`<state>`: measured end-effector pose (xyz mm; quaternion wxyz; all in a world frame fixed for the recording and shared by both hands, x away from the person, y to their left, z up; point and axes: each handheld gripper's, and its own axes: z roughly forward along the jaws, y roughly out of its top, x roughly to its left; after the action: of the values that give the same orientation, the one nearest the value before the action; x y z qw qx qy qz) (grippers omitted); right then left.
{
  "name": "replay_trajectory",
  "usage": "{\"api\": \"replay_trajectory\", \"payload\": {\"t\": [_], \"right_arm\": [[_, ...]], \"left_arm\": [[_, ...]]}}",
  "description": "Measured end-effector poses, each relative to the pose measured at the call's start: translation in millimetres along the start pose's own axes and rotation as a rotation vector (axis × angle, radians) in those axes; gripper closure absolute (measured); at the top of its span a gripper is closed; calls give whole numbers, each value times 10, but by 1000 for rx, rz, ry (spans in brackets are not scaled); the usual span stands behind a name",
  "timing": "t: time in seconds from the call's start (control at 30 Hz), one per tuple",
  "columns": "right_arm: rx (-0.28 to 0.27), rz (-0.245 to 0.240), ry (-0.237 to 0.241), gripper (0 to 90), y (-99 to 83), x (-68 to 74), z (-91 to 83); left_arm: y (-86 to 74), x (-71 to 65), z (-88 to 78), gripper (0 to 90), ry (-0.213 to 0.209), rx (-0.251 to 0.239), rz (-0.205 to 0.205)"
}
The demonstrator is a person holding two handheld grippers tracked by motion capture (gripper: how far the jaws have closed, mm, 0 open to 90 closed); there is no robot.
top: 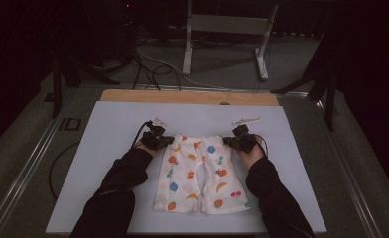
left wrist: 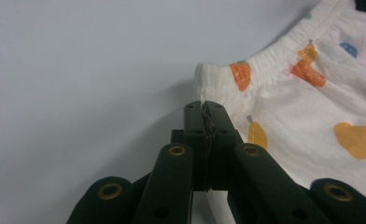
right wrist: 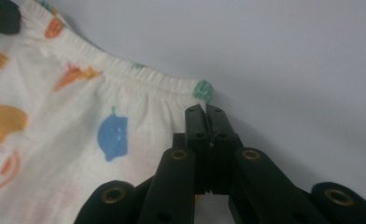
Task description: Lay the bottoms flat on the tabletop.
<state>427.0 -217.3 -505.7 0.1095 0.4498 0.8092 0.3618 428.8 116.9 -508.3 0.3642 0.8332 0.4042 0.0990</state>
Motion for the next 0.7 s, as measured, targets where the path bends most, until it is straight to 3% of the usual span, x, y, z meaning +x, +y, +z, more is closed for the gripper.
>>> {"api": "replay_trajectory", "payload": {"t": [0.27,0.5,0.63,0.7], "right_arm": [[-33,-9,0,897,250,-41,33],[-43,4,-25,897,506,-159,93],[-49,20,-33,897,663,-228,115],[-52,32,-35,897,725,-258,131]], "left_arm": [[222,171,-32,893,21,-19,2],[416,309,-13,891,48,-40,47],[504,350,22,890,51,-62,-6],[522,342,55,889,62,-62,1]]}}
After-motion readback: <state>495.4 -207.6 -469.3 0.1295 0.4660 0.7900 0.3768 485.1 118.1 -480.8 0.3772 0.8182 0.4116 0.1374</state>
